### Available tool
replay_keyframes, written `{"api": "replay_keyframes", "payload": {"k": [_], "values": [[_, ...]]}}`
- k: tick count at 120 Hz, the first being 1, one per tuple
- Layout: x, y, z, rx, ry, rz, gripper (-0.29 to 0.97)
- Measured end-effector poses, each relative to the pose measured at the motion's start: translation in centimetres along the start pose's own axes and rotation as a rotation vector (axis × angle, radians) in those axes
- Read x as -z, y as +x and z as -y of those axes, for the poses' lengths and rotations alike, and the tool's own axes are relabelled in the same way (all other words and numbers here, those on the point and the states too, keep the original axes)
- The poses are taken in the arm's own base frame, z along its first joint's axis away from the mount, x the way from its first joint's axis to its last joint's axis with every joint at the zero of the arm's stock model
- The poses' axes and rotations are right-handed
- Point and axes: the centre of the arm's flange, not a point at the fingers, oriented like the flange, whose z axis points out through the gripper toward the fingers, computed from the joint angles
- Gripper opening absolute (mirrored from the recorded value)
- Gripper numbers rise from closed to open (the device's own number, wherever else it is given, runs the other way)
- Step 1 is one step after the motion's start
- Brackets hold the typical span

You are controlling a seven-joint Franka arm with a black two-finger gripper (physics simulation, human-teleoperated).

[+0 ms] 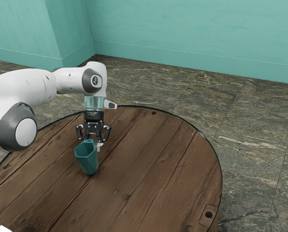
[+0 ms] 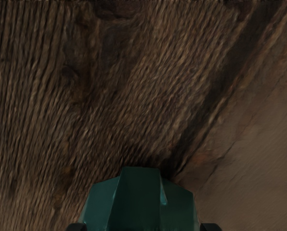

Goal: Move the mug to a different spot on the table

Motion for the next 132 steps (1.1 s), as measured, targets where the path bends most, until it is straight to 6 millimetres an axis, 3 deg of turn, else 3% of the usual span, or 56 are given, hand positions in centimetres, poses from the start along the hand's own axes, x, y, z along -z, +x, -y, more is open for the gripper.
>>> {"api": "replay_keyframes", "payload": {"k": [14, 34, 78, 92, 108, 122, 132], "values": [[-1.6, -0.1, 0.3, 0.007, -0.001, 0.031, 0.45], [-1.7, -0.1, 0.3, 0.008, -0.01, 0.022, 0.57], [1.0, 2.0, 1.6, -0.003, -0.056, -0.168, 0.66], [3.4, 2.0, 2.1, -0.02, -0.051, -0.261, 0.67], [9.0, -1.9, 1.9, -0.056, -0.027, -0.386, 0.67], [12.8, -8.9, 2.3, -0.082, -0.002, -0.464, 0.68], [14.5, -14.2, 2.3, -0.111, 0.025, -0.52, 0.68]]}}
